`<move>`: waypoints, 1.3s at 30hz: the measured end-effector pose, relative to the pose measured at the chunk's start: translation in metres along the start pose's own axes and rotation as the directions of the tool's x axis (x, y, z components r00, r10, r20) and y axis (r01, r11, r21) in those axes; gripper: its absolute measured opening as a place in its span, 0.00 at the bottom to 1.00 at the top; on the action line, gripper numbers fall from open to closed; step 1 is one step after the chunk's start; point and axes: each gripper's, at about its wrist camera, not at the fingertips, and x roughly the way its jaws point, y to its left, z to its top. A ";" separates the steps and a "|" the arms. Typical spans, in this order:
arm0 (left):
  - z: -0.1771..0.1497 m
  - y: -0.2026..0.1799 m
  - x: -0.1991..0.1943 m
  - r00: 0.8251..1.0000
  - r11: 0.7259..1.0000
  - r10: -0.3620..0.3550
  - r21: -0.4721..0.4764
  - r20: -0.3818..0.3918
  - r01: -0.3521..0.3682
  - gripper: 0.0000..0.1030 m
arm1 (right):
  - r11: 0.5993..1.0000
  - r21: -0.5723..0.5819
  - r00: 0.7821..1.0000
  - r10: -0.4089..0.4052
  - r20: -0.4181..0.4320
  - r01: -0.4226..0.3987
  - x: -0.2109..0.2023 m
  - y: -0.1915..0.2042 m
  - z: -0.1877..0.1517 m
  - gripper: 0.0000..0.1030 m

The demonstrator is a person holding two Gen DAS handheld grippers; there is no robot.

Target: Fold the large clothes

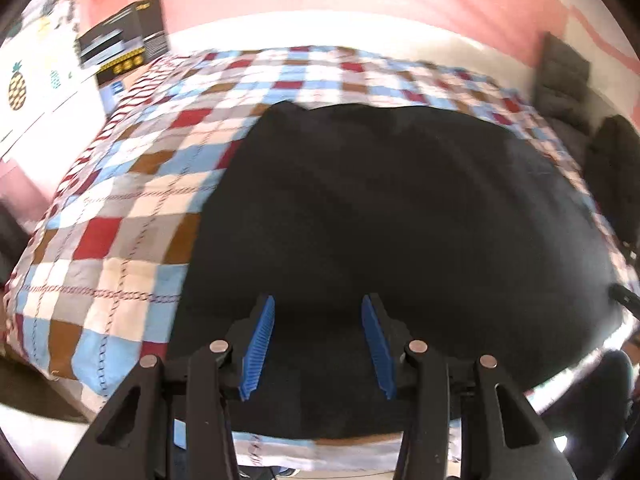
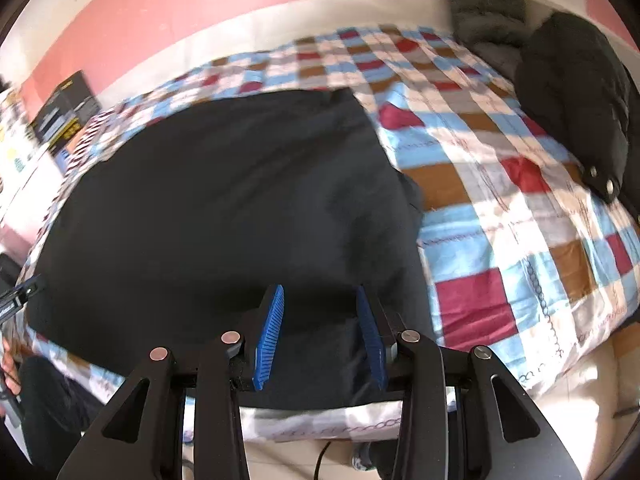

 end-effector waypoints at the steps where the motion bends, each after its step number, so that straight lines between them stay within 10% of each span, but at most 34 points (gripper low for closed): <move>1: 0.000 0.004 0.003 1.000 1.000 0.005 -0.011 -0.004 -0.005 0.47 | 1.000 0.011 1.000 -0.001 -0.001 0.001 0.002 -0.003 0.000 0.38; 13: 0.012 0.014 0.011 1.000 1.000 0.014 -0.008 0.008 -0.014 0.49 | 0.999 0.040 1.000 -0.007 0.014 0.007 0.011 -0.018 0.027 0.38; 21: 0.041 0.055 0.035 1.000 0.994 0.023 -0.108 -0.001 -0.023 0.58 | 0.990 0.132 0.998 0.050 -0.040 -0.044 0.038 -0.047 0.043 0.71; 32: 0.058 0.079 0.062 0.994 0.968 -0.109 -0.232 -0.027 0.099 0.63 | 0.970 0.205 0.989 0.143 -0.040 -0.132 0.051 -0.053 0.064 0.73; 39: 0.047 0.101 0.088 0.976 0.926 -0.210 -0.332 -0.054 0.181 0.86 | 0.920 0.325 0.958 0.267 -0.107 -0.220 0.084 -0.081 0.057 0.90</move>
